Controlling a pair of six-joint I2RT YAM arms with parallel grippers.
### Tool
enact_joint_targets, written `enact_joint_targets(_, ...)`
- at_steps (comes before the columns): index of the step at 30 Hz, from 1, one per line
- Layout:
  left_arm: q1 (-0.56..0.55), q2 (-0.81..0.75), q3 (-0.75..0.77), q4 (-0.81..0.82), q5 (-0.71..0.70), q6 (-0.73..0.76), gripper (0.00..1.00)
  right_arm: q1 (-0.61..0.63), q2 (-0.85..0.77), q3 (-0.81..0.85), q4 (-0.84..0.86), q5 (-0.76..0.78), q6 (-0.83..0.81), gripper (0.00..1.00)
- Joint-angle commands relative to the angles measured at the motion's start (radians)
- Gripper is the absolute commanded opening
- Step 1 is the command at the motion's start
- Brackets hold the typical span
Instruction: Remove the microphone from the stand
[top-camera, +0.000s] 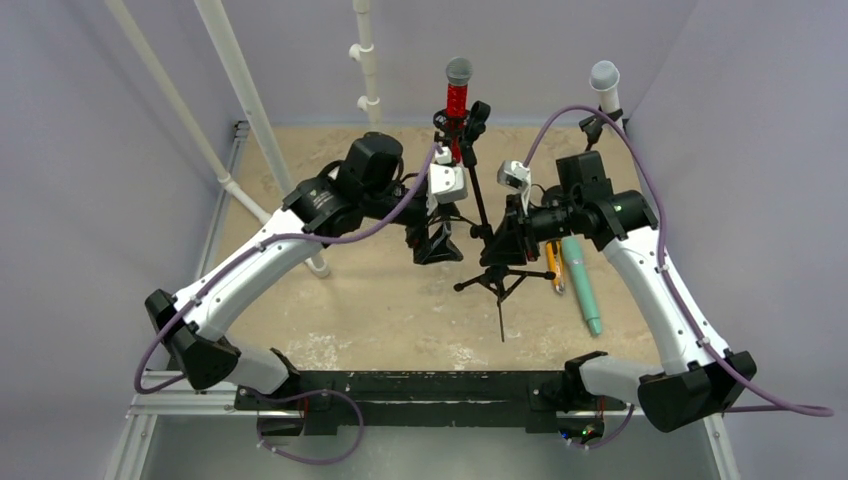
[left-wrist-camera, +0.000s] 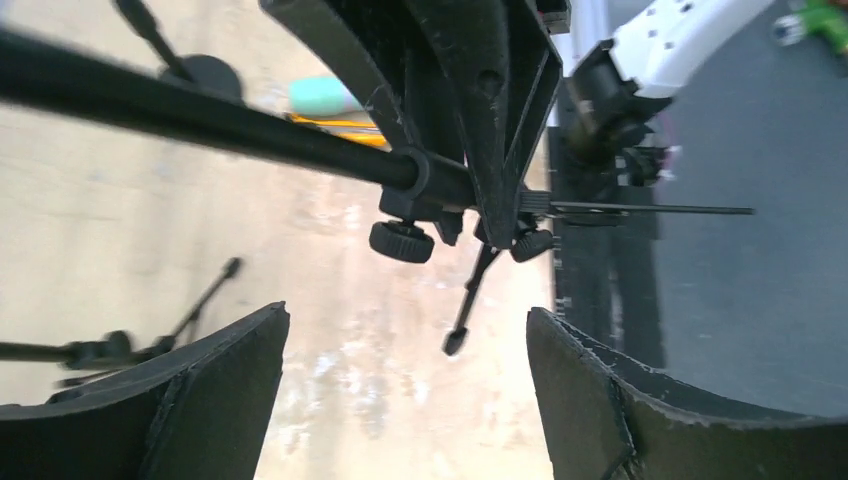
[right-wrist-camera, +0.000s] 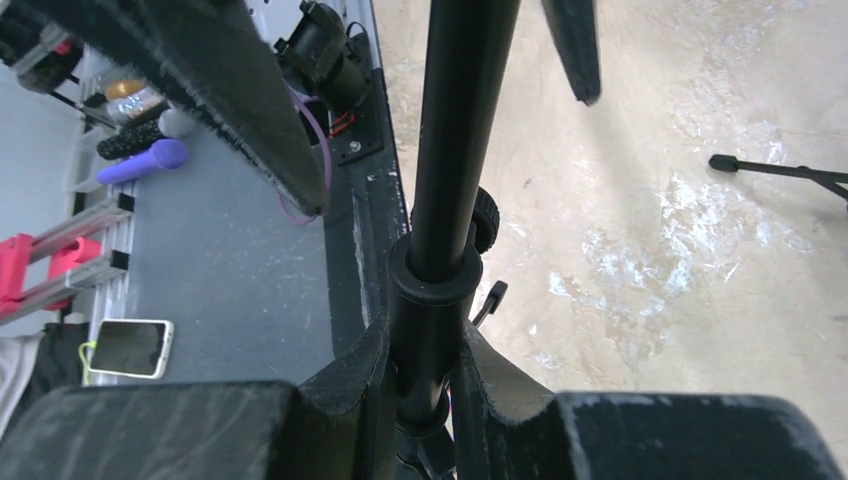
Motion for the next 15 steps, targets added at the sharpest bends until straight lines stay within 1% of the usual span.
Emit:
enact_joint_targets(1,-0.098,-0.096,-0.055,0.165,-0.329,0.146,0.84,-0.004,0.007,0.008,0.07,-0.1,0.085,0.0)
enact_joint_targets(3,-0.137,-0.08,-0.035,0.163,-0.4,0.179,0.8,-0.004,0.018,0.007,0.075,-0.11,0.099,0.0)
enact_joint_targets(7,-0.183,-0.048,-0.014,0.175,-0.499,0.244,0.7,-0.004,0.027,-0.003,0.083,-0.12,0.114,0.0)
enact_joint_targets(10,-0.201,-0.031,0.002,0.171,-0.513,0.274,0.64,-0.004,0.026,-0.006,0.083,-0.12,0.116,0.0)
enact_joint_targets(15,-0.216,-0.017,0.007,0.158,-0.532,0.317,0.52,-0.004,0.021,-0.012,0.085,-0.118,0.115,0.0)
